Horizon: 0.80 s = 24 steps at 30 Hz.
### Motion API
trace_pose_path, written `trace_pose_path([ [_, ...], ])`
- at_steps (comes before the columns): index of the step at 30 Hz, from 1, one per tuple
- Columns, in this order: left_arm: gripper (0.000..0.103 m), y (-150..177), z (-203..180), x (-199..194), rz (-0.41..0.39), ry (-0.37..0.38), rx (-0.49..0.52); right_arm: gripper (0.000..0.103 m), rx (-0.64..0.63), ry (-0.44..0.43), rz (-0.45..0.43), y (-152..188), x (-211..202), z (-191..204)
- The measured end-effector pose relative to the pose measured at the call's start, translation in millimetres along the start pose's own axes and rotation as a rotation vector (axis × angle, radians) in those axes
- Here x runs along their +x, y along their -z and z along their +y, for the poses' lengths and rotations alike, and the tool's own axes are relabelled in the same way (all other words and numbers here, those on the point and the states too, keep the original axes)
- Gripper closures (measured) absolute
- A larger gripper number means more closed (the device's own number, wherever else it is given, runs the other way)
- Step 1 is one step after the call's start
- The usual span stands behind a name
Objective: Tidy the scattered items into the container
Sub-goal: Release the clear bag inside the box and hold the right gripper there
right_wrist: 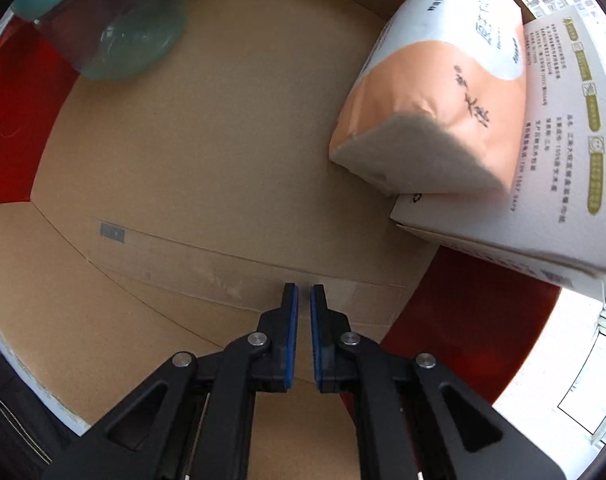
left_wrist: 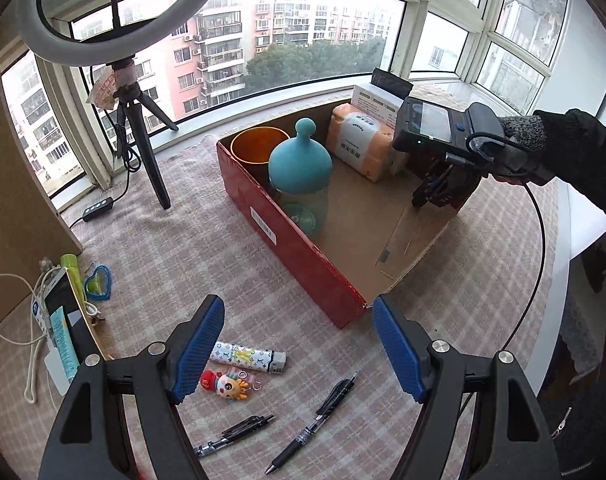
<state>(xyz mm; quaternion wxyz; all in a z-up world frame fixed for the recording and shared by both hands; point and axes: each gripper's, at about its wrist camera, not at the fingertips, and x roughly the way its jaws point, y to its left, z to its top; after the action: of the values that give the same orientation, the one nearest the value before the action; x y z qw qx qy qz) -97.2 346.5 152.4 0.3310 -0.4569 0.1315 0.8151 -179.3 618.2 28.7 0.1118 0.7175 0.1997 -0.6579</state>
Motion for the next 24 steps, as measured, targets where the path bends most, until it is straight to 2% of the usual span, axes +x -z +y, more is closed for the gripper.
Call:
trace_pose_path([
  [3, 0.028, 0.4, 4.0, 8.2, 0.015, 0.009, -0.013, 0.096, 0.037, -0.087, -0.063, -6.7, -10.6, -2.9],
  [10, 0.028, -1.1, 11.1, 16.6, 0.023, 0.020, -0.015, 0.095, 0.167, 0.002, 0.015, -17.7, 8.2, -37.7],
  [13, 0.028, -2.6, 12.6, 21.0, 0.024, 0.027, -0.014, 0.094, 0.212, -0.027, 0.063, -12.6, 11.7, -48.6],
  [17, 0.028, -2.7, 12.1, 24.0, 0.024, 0.045, -0.008, 0.094, 0.182, -0.135, 0.107, -2.7, 8.8, -40.1],
  [20, 0.028, -3.0, 14.5, 25.8, 0.026, 0.050, -0.011, 0.094, 0.176, -0.074, 0.068, -2.9, 1.1, -36.6],
  [22, 0.028, -3.6, 16.6, 26.6, 0.027, 0.049, -0.015, 0.094, 0.180, -0.099, 0.017, -7.1, -6.6, -34.7],
  [24, 0.028, -3.7, 18.6, 26.6, 0.026, 0.048, -0.020, 0.094, 0.173, -0.068, -0.010, -11.7, -10.1, -33.8],
])
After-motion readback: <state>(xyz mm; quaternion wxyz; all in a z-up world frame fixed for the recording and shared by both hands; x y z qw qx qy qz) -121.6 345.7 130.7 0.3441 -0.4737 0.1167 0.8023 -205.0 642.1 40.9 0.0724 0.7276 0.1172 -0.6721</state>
